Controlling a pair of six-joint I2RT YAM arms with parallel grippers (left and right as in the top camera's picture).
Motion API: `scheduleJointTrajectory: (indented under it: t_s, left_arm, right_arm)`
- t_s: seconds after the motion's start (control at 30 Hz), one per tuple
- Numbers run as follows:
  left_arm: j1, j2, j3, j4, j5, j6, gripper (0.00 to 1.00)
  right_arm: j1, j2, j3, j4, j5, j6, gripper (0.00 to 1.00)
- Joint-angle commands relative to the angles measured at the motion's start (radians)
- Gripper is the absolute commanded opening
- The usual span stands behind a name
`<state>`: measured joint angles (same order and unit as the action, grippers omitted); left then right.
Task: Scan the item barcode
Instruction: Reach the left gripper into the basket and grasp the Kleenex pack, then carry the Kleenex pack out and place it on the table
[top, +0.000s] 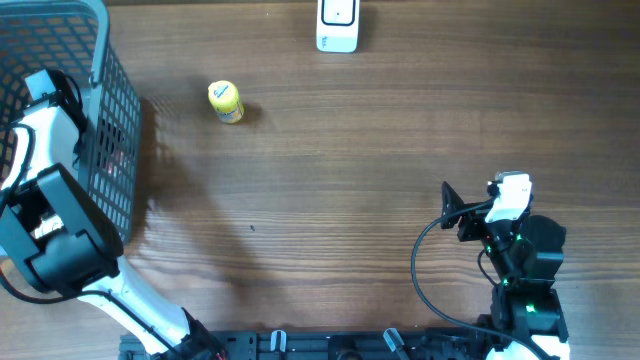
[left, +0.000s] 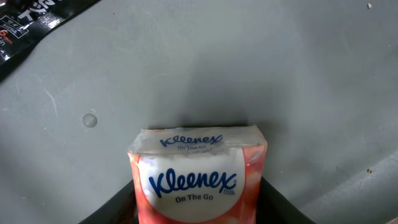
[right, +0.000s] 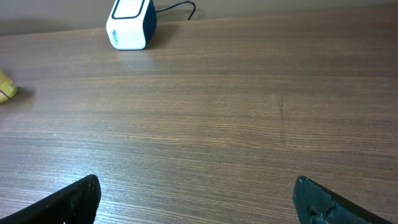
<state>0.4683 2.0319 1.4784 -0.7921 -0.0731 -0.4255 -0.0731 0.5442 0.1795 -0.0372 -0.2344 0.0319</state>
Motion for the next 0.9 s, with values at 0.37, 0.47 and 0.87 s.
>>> scheduleJointTrajectory:
  t_s: [0.37,0.47,0.87]
  left_arm:
    - [-0.006,-0.335,0.008,0.004,-0.003,-0.002,0.29]
    - [-0.006,-0.434,0.008,0.005,-0.002,-0.002,0.29]
    - [-0.086,-0.871,0.008,0.123,0.034,0.001,0.41]
  right_arm:
    - [-0.003,0.002,0.02,0.003,0.01,-0.006,1.0]
    - [-0.003,0.002,0.02,0.003,0.01,-0.005,1.0]
    - [-0.003,0.002,0.02,0.0,0.01,-0.005,1.0]
